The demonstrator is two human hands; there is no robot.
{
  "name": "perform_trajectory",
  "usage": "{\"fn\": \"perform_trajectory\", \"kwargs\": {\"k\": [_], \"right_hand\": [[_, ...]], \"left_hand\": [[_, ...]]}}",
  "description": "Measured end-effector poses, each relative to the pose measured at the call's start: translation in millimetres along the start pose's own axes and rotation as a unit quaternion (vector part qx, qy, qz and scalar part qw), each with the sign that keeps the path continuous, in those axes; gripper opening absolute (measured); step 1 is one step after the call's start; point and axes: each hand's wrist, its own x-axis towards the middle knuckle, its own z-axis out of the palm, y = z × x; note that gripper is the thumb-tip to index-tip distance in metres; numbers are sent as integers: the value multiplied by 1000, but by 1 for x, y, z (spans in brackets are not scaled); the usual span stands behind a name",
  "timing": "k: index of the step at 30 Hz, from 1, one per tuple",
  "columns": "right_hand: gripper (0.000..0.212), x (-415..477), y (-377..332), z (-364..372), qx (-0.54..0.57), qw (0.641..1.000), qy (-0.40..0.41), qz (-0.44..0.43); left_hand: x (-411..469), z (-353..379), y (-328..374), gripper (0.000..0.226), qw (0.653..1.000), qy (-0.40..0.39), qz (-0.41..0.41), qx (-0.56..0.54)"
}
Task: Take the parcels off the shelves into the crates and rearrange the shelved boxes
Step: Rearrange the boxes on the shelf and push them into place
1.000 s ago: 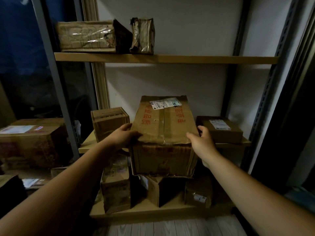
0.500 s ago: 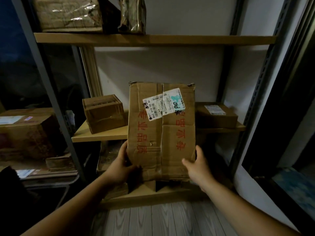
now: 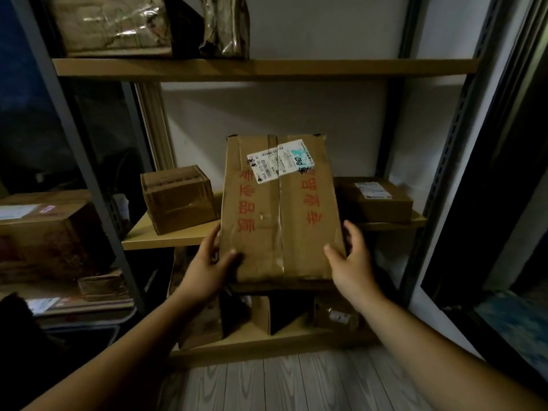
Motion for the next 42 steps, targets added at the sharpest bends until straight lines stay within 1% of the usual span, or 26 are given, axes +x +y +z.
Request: {"fn": "perform_trajectory", "kwargs": {"k": [2, 4, 6, 8, 10, 13, 14, 16, 18, 20, 23, 24, 26, 28, 30, 32, 34, 35, 37, 39, 42], "right_hand": [[54, 8, -14, -3, 18, 999, 23, -40], [48, 17, -26, -3, 17, 996, 33, -77], [44, 26, -35, -3, -20, 993, 42, -112], [44, 35, -40, -2, -89, 983, 49, -154], [44, 41, -37, 0, -179, 958, 45, -219], [50, 56, -23, 1, -328, 892, 49, -306], [54, 63, -21, 0, -370, 875, 47, -309], [62, 73, -20, -3, -446, 851, 28, -277], [67, 86, -21, -5, -500, 829, 14, -250], [70, 97, -25, -8, -530, 819, -2, -221], [71, 108, -34, -5, -543, 819, -11, -184], [72, 107, -37, 0, -540, 820, -3, -190], [72, 96, -42, 13, -518, 826, -4, -222], [69, 79, -48, 34, -471, 843, -50, -255], [65, 63, -54, 59, -430, 850, -98, -289], [63, 51, -60, 85, -409, 843, -128, -325], [61, 42, -63, 111, -401, 834, -154, -346], [61, 38, -65, 124, -397, 833, -169, -347], [61, 34, -67, 147, -386, 839, -196, -330], [63, 33, -71, 170, -382, 851, -209, -294], [64, 37, -76, 197, -373, 880, -216, -201]], "left_hand": [[11, 1, 16, 61, 999, 27, 14, -16], [17, 4, 28, 60, 998, 25, 47, -21], [21, 8, 36, 68, 996, 10, 83, 11], [28, 12, 41, 72, 992, 10, 109, 55], [37, 15, 43, 69, 984, 26, 132, 117], [52, 24, 44, 70, 959, 50, 158, 231], [59, 28, 44, 71, 950, 63, 166, 256], [70, 36, 47, 68, 939, 71, 174, 287], [86, 42, 49, 62, 926, 62, 181, 327], [99, 45, 53, 63, 906, 37, 181, 380], [112, 33, 59, 73, 886, 0, 161, 435], [113, 23, 60, 73, 880, 8, 153, 449], [112, 0, 57, 71, 867, 57, 130, 478], [112, -30, 47, 70, 855, 104, 97, 499], [114, -59, 33, 72, 845, 130, 71, 515], [113, -86, 20, 72, 839, 142, 67, 520], [108, -107, 10, 72, 846, 143, 66, 509], [104, -116, 6, 72, 853, 143, 50, 500], [97, -134, -1, 75, 861, 143, 11, 489], [93, -155, -5, 77, 865, 137, -6, 482], [90, -178, -3, 78, 885, 117, -19, 451]]}}
